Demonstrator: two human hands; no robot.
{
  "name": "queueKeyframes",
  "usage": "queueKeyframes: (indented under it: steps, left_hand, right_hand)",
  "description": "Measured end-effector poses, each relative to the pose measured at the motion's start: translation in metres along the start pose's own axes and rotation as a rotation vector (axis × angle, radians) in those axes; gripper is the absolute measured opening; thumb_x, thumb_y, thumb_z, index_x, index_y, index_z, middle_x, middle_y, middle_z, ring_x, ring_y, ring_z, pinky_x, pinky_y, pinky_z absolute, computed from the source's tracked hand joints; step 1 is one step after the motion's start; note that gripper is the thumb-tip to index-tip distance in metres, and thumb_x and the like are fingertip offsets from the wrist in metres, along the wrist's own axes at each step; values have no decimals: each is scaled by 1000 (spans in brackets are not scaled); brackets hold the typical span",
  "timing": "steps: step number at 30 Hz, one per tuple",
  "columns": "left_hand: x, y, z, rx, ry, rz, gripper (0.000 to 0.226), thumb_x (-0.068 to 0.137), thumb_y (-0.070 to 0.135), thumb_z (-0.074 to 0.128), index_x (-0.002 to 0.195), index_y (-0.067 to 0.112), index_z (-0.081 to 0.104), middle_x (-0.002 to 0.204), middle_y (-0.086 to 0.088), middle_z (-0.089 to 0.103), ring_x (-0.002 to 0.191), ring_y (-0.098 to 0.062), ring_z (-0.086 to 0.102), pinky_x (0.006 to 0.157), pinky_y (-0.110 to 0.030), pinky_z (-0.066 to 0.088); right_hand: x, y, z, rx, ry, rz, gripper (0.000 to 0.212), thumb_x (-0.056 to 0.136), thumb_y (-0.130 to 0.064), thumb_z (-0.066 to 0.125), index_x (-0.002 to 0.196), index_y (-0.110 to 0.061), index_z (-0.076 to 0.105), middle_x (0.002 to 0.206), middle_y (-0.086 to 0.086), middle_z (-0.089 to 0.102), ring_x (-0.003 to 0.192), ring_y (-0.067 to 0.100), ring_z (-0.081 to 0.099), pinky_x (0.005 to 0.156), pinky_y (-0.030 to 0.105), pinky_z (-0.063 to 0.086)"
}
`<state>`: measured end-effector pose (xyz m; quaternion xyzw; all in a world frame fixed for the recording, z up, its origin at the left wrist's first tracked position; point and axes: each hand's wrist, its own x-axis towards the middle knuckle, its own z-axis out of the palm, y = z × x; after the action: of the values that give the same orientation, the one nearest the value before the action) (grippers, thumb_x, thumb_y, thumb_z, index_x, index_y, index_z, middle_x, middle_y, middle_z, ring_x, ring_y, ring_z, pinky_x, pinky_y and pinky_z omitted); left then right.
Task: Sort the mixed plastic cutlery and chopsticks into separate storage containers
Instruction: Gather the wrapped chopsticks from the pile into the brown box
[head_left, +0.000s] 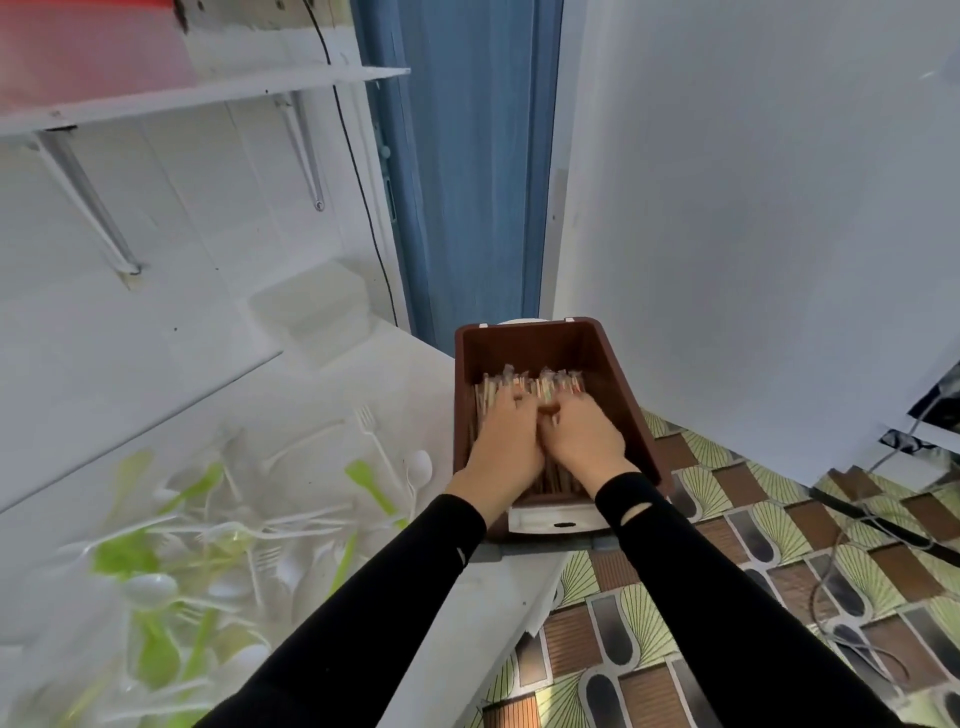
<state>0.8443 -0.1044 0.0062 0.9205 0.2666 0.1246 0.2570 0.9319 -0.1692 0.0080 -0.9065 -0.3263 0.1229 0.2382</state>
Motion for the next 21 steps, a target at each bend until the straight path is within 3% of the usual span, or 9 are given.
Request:
queueKeyframes:
  steps: [2, 4, 7, 11, 15, 21]
  left_hand:
    - [-15, -3, -14, -120, 152, 97, 34, 95, 7, 51, 127, 15, 56, 134, -2, 46, 121, -14, 47, 103, -23, 41]
    - [-36, -16, -33, -226, 281, 86, 27, 95, 9, 50, 118, 19, 60, 123, 5, 50, 113, -6, 49, 97, -15, 41]
    - [-78, -62, -66, -292, 369, -30, 24, 91, 5, 52, 101, 21, 67, 106, 9, 57, 96, -6, 57, 88, -18, 46]
    - [-181, -145, -118, -317, 392, -303, 38, 87, -2, 53, 81, 34, 64, 85, 17, 68, 77, -3, 64, 74, -17, 47]
    - [-316, -210, -171, -290, 457, -595, 37, 86, -2, 53, 78, 32, 66, 84, 12, 71, 72, -9, 69, 69, -14, 49]
    - [-510, -265, -211, -289, 628, -899, 31, 90, 0, 51, 82, 24, 68, 87, 9, 71, 72, -11, 69, 59, -10, 45]
  right_hand:
    - [-9, -8, -4, 165, 117, -197, 20, 98, -26, 51, 114, -19, 60, 115, 1, 53, 102, 20, 57, 74, 27, 43]
    - [-24, -26, -3, 249, 175, -347, 13, 97, -21, 53, 107, -20, 62, 105, -6, 51, 91, 8, 52, 68, 13, 35]
    - [-56, -68, 16, 353, 139, -537, 13, 96, -16, 54, 100, -23, 65, 98, -9, 56, 80, 1, 51, 69, 11, 37]
    - [-117, -138, 74, 427, -267, -659, 19, 98, -21, 53, 102, -34, 66, 91, -16, 67, 71, 2, 57, 69, 19, 45]
    - [-198, -200, 143, 366, -641, -766, 20, 99, -26, 50, 103, -36, 67, 84, -15, 69, 63, -3, 55, 64, 16, 41]
    - [-321, -283, 221, 325, -933, -887, 22, 100, -24, 49, 107, -26, 70, 90, -11, 69, 62, -7, 54, 60, 11, 39]
